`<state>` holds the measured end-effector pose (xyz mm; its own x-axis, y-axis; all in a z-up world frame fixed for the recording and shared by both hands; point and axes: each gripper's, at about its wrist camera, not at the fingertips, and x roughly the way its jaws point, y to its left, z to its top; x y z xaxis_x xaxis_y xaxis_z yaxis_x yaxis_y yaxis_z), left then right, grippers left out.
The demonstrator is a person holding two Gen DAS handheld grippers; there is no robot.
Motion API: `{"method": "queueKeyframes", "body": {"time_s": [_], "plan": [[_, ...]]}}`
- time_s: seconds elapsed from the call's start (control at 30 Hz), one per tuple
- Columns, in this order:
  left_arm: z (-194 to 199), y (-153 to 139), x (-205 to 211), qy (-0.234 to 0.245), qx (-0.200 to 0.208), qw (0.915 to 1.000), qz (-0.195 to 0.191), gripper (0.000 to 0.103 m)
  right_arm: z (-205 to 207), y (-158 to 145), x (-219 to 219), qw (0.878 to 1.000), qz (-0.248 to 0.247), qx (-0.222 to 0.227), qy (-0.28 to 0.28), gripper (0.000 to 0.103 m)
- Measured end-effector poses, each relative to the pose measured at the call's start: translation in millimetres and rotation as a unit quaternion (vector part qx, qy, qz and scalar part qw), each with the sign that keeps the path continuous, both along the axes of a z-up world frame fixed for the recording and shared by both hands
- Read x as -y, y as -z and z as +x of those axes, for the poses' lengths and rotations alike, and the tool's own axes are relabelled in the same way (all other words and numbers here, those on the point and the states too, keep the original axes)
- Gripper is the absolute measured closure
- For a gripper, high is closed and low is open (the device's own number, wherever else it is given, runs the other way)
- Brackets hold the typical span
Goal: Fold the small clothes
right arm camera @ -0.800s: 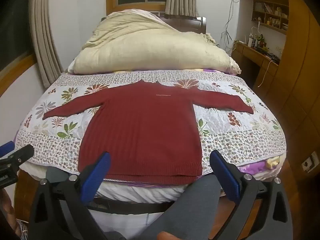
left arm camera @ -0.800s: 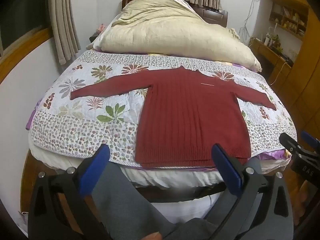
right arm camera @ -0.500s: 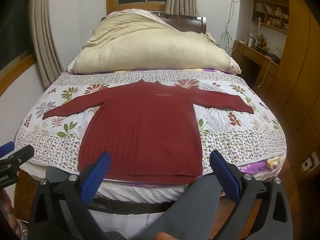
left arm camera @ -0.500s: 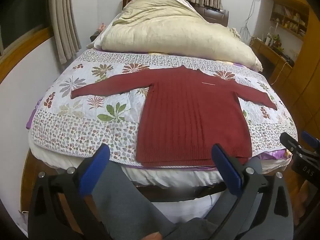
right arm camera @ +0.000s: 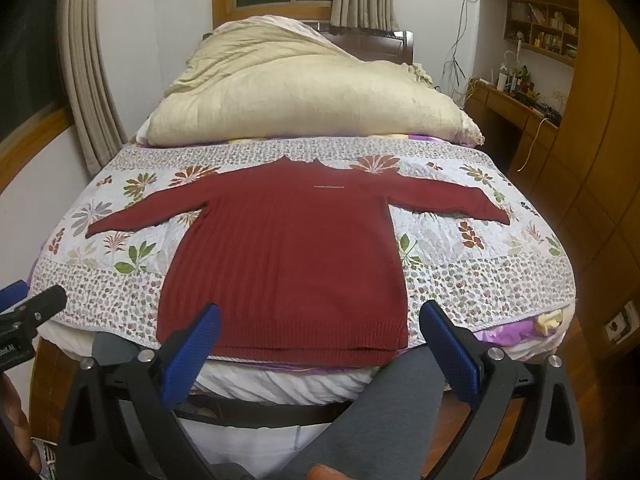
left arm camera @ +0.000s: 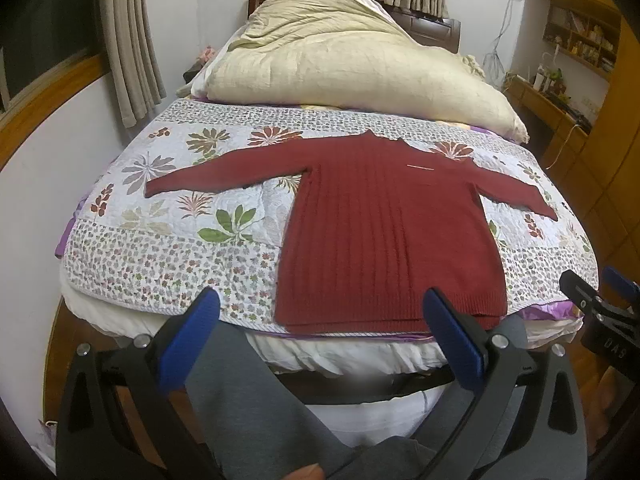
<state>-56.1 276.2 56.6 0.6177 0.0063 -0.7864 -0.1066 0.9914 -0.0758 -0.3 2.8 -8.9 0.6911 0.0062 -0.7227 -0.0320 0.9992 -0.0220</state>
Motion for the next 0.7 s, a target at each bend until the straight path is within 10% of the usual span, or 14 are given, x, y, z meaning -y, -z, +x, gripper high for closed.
{"method": "queueKeyframes", "body": {"time_s": [0.7], "plan": [[0.8, -2.7, -0.7, -0.007, 0.002, 0.9999, 0.010, 0.003, 5.3, -2.7, 2.1, 1.000, 0.001, -0.002, 0.001, 0.004]]}}
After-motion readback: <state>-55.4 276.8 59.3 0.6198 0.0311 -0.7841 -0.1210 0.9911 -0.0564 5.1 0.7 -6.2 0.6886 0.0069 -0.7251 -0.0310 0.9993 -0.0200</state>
